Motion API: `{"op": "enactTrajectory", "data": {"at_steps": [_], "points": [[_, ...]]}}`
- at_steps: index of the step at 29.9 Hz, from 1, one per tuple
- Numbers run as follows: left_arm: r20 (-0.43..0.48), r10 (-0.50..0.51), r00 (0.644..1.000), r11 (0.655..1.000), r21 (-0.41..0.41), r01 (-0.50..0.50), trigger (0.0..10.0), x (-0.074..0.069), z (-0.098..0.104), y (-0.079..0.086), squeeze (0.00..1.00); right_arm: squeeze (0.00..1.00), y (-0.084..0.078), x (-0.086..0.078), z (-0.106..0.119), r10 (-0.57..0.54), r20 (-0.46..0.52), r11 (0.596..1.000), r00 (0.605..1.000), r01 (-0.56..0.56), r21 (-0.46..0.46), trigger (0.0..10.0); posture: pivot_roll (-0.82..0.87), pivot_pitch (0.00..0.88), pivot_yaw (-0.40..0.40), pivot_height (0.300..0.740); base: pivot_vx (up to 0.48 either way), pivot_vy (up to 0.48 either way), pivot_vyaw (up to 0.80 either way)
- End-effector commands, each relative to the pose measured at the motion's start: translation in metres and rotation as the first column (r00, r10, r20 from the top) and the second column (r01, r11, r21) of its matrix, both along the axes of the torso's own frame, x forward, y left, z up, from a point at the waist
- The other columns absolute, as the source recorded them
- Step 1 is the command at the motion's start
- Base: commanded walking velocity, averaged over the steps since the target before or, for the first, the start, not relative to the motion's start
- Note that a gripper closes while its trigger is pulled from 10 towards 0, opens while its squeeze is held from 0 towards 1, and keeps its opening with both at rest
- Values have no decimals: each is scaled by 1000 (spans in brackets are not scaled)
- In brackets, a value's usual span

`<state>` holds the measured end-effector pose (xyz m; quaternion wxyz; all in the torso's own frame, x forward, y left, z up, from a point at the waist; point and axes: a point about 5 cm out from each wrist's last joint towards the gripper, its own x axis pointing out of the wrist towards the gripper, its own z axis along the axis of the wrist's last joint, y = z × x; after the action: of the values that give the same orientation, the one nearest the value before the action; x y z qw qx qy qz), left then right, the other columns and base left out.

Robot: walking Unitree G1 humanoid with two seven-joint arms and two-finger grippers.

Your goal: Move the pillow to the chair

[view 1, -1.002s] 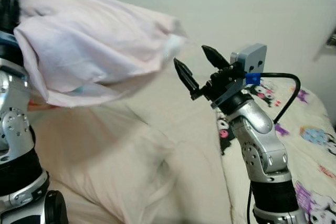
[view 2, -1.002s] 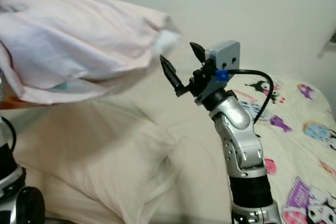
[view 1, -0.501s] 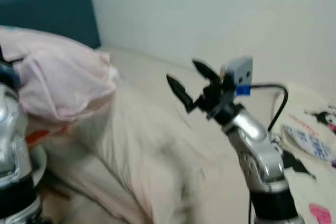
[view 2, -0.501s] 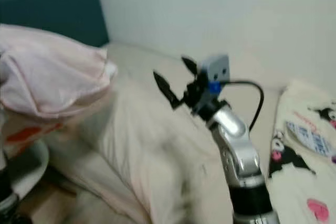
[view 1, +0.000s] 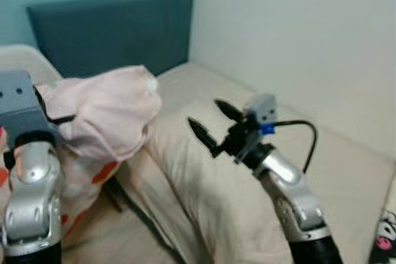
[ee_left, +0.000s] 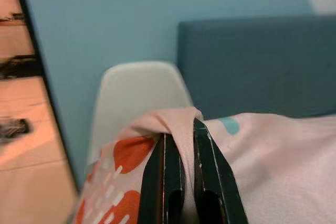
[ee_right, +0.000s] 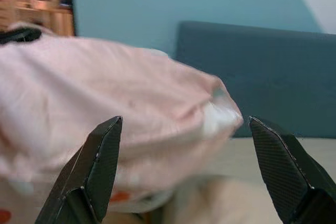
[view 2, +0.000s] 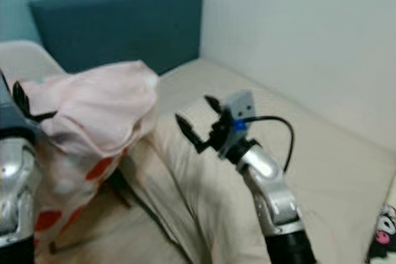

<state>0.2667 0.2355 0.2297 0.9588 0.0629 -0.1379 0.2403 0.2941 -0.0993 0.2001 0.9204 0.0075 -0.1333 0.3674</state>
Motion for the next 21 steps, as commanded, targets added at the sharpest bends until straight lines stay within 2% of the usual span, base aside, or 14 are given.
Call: {"op": "enactTrajectory", "data": {"at_steps": [1, 11, 15, 18, 20, 21], "points": [[81, -8, 997, 999, 41, 5, 10000, -4, 16, -8, 0, 0, -4, 1, -3, -18, -2, 1000, 1000, 17, -15, 10000, -29, 0, -81, 740, 0, 0, 788], [107, -9, 994, 996, 86, 0, 10000, -2, 24, -12, 0, 0, -3, 1, -4, -11, -1, 1000, 1000, 11, -9, 10000, -22, 0, -79, 740, 0, 0, 787], [74, -115, 991, 993, 35, 113, 10000, 5, 14, -25, 0, 0, -1, 2, -7, -14, -9, 1000, 1000, 14, -12, 10000, -27, 0, -75, 740, 0, 0, 781], [12, -233, 972, 972, -1, 233, 10000, 2, -9, -47, 0, 0, -5, 4, -13, -45, -28, 999, 999, 44, -25, 10000, -25, 0, -74, 740, 0, 0, 781], [-2, -257, 967, 966, -15, 257, 10000, 1, -15, -52, 0, 0, -6, 4, -15, -53, -33, 998, 998, 52, -28, 10000, -25, 0, -74, 740, 0, 0, 781], [-31, -298, 954, 955, -29, 297, 10000, -2, -25, -60, 0, 0, -8, 4, -19, -71, -45, 997, 996, 70, -30, 10000, -25, 0, -74, 740, 0, 0, 781]]}}
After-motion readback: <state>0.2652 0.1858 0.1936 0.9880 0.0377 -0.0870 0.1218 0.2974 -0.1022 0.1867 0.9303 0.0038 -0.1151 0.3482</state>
